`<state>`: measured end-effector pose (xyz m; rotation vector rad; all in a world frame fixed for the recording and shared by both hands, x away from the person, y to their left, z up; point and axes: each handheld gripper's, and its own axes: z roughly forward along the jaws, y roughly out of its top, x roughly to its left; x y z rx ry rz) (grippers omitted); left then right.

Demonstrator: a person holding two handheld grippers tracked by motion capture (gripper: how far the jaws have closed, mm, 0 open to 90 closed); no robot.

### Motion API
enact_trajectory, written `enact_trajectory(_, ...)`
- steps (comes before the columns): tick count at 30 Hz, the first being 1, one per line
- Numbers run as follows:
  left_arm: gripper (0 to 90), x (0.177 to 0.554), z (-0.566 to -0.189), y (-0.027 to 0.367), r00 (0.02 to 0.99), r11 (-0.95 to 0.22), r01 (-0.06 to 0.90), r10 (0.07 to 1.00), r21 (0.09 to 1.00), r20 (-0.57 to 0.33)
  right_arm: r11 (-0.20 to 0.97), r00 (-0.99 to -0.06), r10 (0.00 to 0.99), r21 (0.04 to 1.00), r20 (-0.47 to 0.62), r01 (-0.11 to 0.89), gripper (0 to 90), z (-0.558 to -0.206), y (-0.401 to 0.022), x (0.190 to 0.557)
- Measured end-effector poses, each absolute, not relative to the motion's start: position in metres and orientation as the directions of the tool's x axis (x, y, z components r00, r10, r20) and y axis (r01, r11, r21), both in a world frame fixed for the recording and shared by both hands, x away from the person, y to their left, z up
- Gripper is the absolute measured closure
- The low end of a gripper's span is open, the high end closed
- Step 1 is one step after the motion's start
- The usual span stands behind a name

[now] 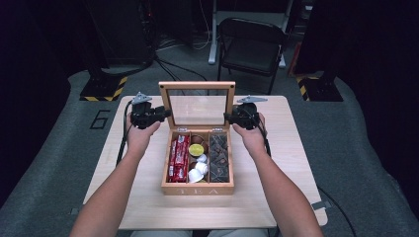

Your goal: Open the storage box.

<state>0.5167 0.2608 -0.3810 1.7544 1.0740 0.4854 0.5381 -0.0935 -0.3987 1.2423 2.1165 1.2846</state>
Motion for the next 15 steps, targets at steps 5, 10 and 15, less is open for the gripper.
enact_trajectory(5, 61.1, 0.5174, -0.3849, 0.2600, 0.525, -0.129, 0.460, 0.837, 0.878, -0.152, 0.215, -0.540, 0.836, 0.849, 0.096, 0.483, 63.6, -0.3986, -0.0919, 0.5406)
enact_trajectory(10, 60.1, 0.5159, -0.3878, 0.2602, 0.527, -0.127, 0.463, 0.835, 0.877, -0.158, 0.223, -0.542, 0.835, 0.844, 0.093, 0.489, 64.1, -0.3978, -0.0917, 0.5434)
enact_trajectory(15, 58.8, 0.5115, -0.3905, 0.2609, 0.530, -0.133, 0.466, 0.834, 0.875, -0.156, 0.238, -0.532, 0.843, 0.830, 0.082, 0.504, 64.8, -0.3951, -0.0889, 0.5475)
